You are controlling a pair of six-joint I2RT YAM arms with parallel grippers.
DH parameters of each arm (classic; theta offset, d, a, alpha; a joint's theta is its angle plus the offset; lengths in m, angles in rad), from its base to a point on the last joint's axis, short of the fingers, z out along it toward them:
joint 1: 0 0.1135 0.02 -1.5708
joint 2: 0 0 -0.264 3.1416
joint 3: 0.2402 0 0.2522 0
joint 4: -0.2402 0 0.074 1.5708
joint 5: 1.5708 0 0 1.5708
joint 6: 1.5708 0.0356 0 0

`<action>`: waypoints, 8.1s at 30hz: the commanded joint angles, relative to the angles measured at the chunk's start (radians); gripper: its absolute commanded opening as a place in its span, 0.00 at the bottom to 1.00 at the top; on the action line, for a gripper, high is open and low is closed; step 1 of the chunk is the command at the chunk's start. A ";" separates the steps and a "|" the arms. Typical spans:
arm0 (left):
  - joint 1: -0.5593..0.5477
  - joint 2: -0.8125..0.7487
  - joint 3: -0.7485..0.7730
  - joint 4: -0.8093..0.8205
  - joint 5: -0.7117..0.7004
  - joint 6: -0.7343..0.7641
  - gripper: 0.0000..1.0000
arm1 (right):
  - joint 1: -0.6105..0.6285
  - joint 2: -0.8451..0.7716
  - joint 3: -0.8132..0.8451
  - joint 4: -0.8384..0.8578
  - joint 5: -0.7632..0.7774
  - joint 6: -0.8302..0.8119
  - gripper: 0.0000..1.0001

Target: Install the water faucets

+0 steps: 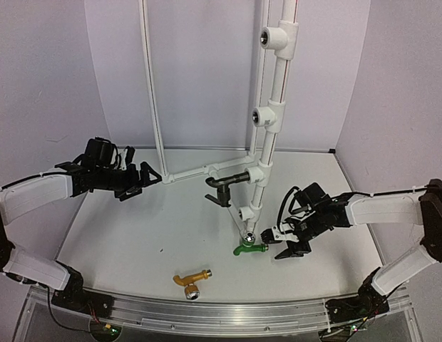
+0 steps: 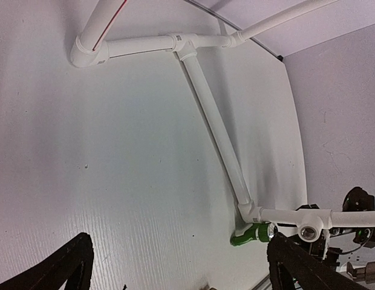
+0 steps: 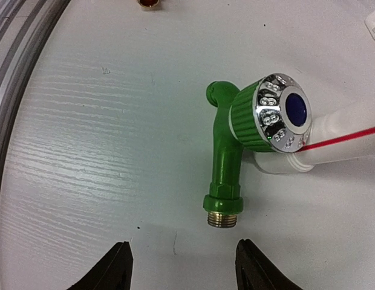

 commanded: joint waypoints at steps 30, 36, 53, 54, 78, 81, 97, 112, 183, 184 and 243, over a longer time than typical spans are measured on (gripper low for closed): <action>-0.017 -0.037 0.041 -0.026 -0.035 0.026 1.00 | 0.113 0.248 0.139 0.055 0.134 0.027 0.49; -0.018 -0.053 0.040 -0.035 -0.038 0.026 1.00 | 0.115 0.283 0.171 0.029 0.139 0.032 0.48; -0.020 -0.082 0.030 -0.033 0.001 0.022 1.00 | 0.123 0.250 0.183 -0.011 0.107 0.133 0.10; -0.020 -0.097 0.024 -0.025 0.024 0.020 1.00 | 0.125 0.229 0.184 -0.023 0.102 0.146 0.06; -0.021 -0.244 0.229 -0.208 0.273 0.157 1.00 | 0.328 -0.264 0.286 -0.449 0.071 0.317 0.00; -0.025 -0.249 0.246 -0.202 0.348 0.195 1.00 | 0.331 -0.265 0.367 -0.458 0.041 0.345 0.00; -0.141 -0.226 0.434 -0.277 0.617 0.428 0.96 | 0.331 -0.019 0.937 -0.575 -0.055 0.449 0.00; -0.599 0.070 0.726 -0.557 0.238 0.649 0.74 | 0.369 0.099 1.033 -0.626 -0.065 0.451 0.00; -0.658 0.036 0.704 0.010 -0.096 0.302 0.00 | -0.126 -0.024 1.054 -0.381 -0.368 0.576 0.75; -0.660 0.045 0.720 0.000 -0.089 0.288 0.00 | -0.126 -0.010 1.068 -0.380 -0.400 0.575 0.74; -0.498 0.100 0.733 0.054 0.228 -0.094 0.00 | -0.069 0.127 1.157 -0.371 -0.653 0.550 0.27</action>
